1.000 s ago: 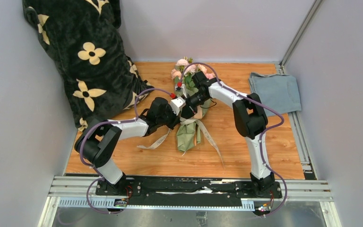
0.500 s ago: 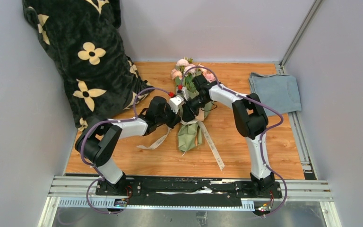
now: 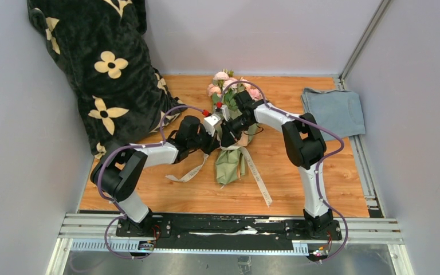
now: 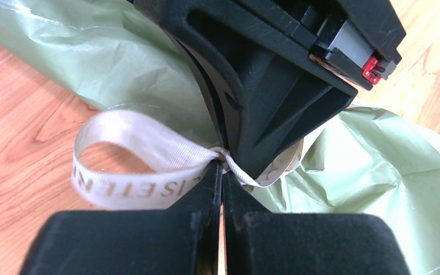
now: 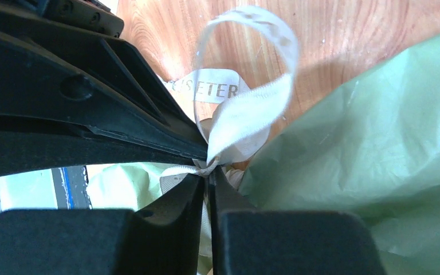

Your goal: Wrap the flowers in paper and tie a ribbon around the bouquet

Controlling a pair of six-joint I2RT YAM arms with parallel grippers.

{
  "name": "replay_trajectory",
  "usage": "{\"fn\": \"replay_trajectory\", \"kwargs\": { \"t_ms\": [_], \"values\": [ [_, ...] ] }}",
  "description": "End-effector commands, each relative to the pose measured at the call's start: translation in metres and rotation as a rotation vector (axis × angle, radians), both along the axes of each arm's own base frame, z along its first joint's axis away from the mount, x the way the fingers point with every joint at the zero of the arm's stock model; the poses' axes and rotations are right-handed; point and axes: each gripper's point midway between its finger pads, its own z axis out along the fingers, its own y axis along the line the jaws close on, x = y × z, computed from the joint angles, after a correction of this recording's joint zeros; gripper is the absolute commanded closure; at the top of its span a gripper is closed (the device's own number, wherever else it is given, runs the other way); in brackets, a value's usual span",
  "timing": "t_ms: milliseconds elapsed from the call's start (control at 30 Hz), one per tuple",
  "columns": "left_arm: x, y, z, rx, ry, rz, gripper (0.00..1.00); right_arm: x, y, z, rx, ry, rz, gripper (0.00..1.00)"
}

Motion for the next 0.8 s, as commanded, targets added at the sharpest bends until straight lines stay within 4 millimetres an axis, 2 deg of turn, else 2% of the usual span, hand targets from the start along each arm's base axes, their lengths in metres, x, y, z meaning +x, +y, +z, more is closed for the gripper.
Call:
{"fn": "replay_trajectory", "kwargs": {
  "t_ms": [0,33,67,133,233,333,400,467,533,567,633,767],
  "values": [
    [0.007,-0.006,0.018,-0.042,-0.056,-0.007,1.0,-0.009,-0.003,0.008,-0.01,0.009,0.011,0.94],
    [0.007,-0.006,0.02,-0.043,-0.06,-0.013,1.0,-0.009,-0.006,0.008,-0.019,0.008,0.01,0.98],
    [0.006,-0.006,0.023,-0.046,-0.063,-0.018,0.94,-0.008,-0.009,0.01,-0.025,0.002,0.01,1.0],
    [0.003,-0.005,0.031,-0.06,-0.076,-0.051,0.75,-0.004,-0.014,0.014,-0.037,-0.015,-0.004,1.0],
    [-0.011,-0.007,0.05,-0.046,-0.158,-0.221,0.53,-0.001,-0.017,0.02,-0.045,-0.038,-0.016,1.0],
    [-0.026,0.007,0.057,0.075,-0.263,-0.443,0.44,0.0,-0.017,0.022,-0.052,-0.045,-0.023,1.0],
    [-0.028,0.026,0.053,0.254,-0.423,-0.64,0.4,-0.002,-0.017,0.023,-0.053,-0.043,-0.023,1.0],
    [-0.02,0.045,0.048,0.416,-0.539,-0.751,0.36,-0.003,-0.017,0.023,-0.054,-0.046,-0.021,1.0],
    [-0.001,0.055,0.049,0.533,-0.64,-0.784,0.34,-0.005,-0.016,0.024,-0.054,-0.05,-0.017,1.0],
    [0.016,0.054,0.054,0.574,-0.706,-0.769,0.33,-0.005,-0.015,0.025,-0.051,-0.053,-0.014,1.0],
    [0.034,0.048,0.061,0.602,-0.8,-0.768,0.31,-0.007,-0.014,0.025,-0.05,-0.053,-0.008,1.0],
    [0.052,0.032,0.057,0.629,-1.0,-0.832,0.28,-0.008,-0.014,0.027,-0.045,-0.059,-0.003,1.0]
  ]
}}
